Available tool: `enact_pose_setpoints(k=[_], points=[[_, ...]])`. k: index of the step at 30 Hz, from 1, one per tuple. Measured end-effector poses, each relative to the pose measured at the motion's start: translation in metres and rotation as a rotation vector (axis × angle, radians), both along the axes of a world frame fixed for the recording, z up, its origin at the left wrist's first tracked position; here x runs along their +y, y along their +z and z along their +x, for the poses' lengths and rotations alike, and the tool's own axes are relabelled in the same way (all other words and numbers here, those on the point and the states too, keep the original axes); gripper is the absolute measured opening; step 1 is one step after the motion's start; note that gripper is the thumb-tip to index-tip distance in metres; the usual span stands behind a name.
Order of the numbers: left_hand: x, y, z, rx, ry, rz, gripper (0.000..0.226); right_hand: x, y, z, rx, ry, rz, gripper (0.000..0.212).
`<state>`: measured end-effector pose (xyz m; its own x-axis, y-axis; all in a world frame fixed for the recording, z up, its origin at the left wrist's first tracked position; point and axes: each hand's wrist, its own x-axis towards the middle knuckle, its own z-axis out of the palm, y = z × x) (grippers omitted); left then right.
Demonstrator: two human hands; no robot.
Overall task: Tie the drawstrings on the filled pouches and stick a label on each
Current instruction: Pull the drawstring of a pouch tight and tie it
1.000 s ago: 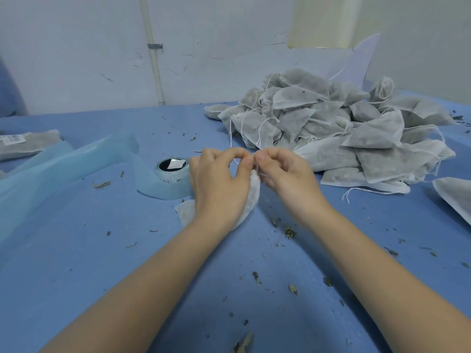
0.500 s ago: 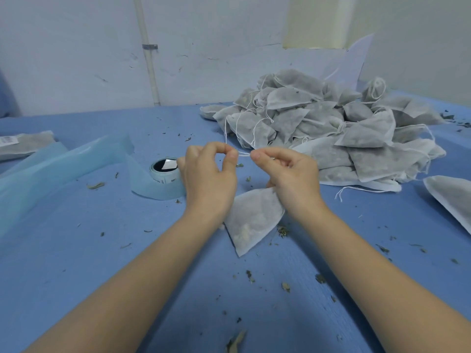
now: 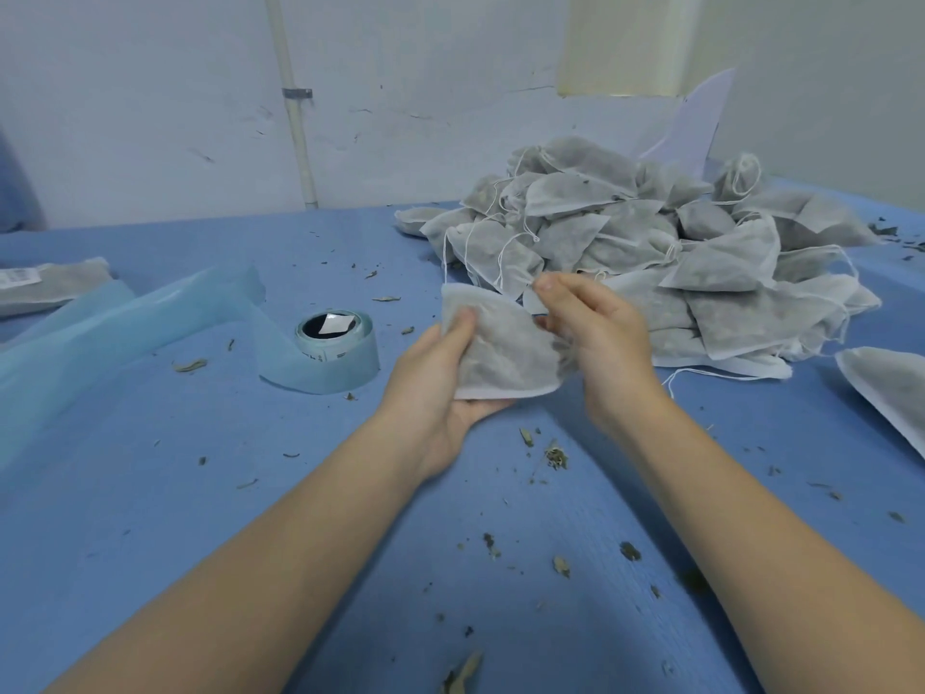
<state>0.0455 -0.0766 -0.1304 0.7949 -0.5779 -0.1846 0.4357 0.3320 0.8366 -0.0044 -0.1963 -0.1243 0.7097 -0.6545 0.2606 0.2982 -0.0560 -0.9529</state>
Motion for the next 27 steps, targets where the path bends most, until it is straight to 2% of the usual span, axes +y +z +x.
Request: enact_pose_setpoints(k=[3, 7, 12, 16, 17, 20, 21, 22, 25, 27], points=[[0.003, 0.001, 0.002, 0.013, 0.028, -0.02, 0.029, 0.005, -0.001, -0.003, 0.048, 0.125, -0.211, 0.012], [0.006, 0.004, -0.001, -0.036, 0.04, -0.015, 0.041, 0.006, -0.004, -0.003, 0.099, 0.122, -0.415, 0.017], [0.007, 0.003, -0.001, -0.189, 0.116, 0.087, 0.024, 0.007, -0.007, -0.003, 0.079, 0.098, -0.543, 0.014], [0.015, 0.008, 0.002, -0.258, 0.183, 0.124, 0.025, 0.009, -0.004, 0.004, 0.131, 0.138, -0.625, 0.009], [0.019, 0.009, 0.005, -0.283, 0.229, 0.146, 0.025, 0.01, -0.002, 0.007, 0.167, 0.185, -0.587, 0.008], [0.038, 0.015, 0.022, -0.349, 0.399, 0.209, 0.025, 0.016, 0.001, 0.019, 0.22, 0.419, -0.208, 0.025], [0.045, 0.018, 0.028, -0.351, 0.453, 0.207, 0.025, 0.02, -0.001, 0.025, 0.252, 0.461, -0.149, 0.029], [0.053, 0.021, 0.034, -0.341, 0.501, 0.193, 0.024, 0.025, -0.004, 0.03, 0.306, 0.464, -0.183, 0.033], [0.071, 0.029, 0.052, -0.296, 0.6, 0.15, 0.013, 0.039, -0.011, 0.045, 0.472, 0.391, -0.584, 0.052], [0.08, 0.035, 0.062, -0.279, 0.645, 0.115, 0.012, 0.048, -0.012, 0.058, 0.502, 0.381, -0.723, 0.061]])
